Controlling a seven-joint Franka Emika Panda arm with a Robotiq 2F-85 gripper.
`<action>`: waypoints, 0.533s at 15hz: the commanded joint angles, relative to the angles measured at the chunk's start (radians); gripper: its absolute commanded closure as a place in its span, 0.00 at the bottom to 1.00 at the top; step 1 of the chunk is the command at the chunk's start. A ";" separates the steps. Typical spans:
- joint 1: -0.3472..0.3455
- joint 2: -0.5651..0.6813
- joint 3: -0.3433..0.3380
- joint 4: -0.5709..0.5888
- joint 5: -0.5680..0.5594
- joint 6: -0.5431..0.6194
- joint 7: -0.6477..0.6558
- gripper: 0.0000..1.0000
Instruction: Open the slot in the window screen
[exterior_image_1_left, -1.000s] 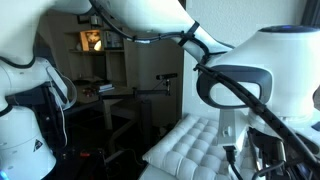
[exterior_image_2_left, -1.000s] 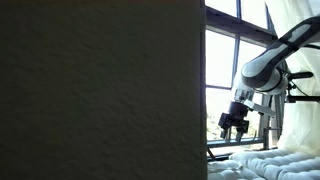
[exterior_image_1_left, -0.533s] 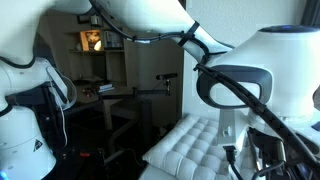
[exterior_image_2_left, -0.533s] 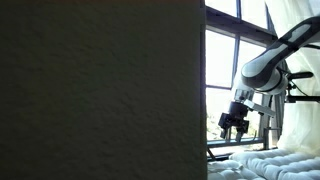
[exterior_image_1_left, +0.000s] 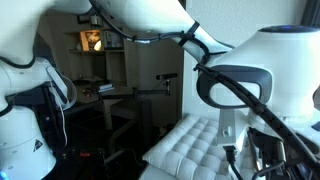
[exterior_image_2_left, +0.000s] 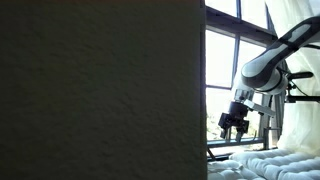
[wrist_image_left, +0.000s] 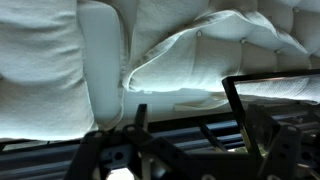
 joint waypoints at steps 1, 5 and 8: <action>0.005 0.000 -0.007 0.002 0.005 -0.003 -0.003 0.00; 0.000 0.001 -0.001 0.003 0.009 -0.014 -0.012 0.00; 0.001 0.005 -0.003 0.007 0.006 -0.018 -0.009 0.00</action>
